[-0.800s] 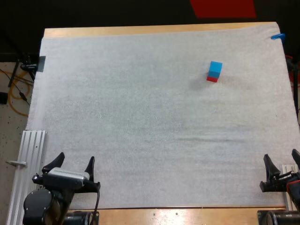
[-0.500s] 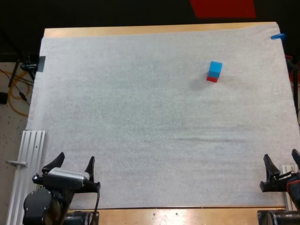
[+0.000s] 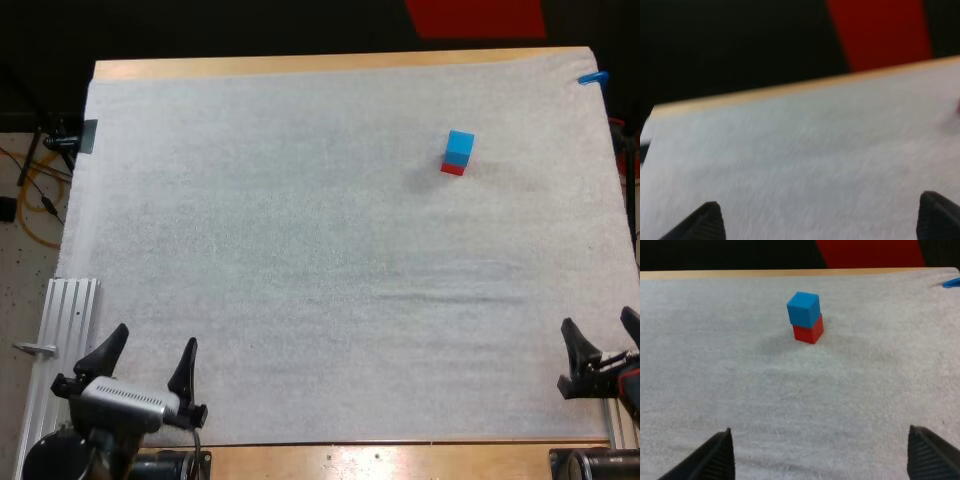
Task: Stack red cube on blue cube
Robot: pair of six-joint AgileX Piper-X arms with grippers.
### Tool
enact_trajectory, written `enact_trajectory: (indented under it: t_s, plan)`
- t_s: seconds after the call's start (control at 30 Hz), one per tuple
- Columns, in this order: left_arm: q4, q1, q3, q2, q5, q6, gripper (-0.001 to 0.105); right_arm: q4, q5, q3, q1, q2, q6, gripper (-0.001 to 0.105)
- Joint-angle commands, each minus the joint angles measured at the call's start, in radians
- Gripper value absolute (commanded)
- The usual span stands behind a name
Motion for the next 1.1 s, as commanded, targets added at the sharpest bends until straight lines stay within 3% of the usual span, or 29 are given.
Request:
enact_trajectory:
  t_s: [0.0, 0.1, 0.27, 0.53, 0.8, 1.07]
  plan:
    - [-0.011, -0.02, -0.027, 0.02, 0.005, -0.003, 0.075, -0.008, -0.031, -0.034, 0.001, 0.039, -0.01, 0.069]
    - [-0.011, -0.055, -0.084, 0.1, 0.005, 0.008, 0.075, -0.032, -0.091, -0.093, 0.009, 0.123, -0.011, 0.069]
    - [-0.011, -0.151, -0.164, 0.243, 0.079, 0.048, 0.075, -0.046, -0.16, -0.167, 0.076, 0.267, -0.033, 0.069]
    - [-0.031, -0.268, -0.212, 0.369, 0.149, 0.052, 0.075, -0.13, -0.154, -0.214, 0.199, 0.435, -0.055, 0.069]
    - [-0.053, -0.273, -0.212, 0.399, 0.15, 0.052, 0.075, -0.26, 0.012, -0.29, 0.312, 0.646, -0.04, 0.069]
    - [-0.055, -0.273, -0.212, 0.399, 0.15, 0.052, 0.075, -0.331, 0.256, -0.511, 0.399, 1.007, -0.015, 0.069]
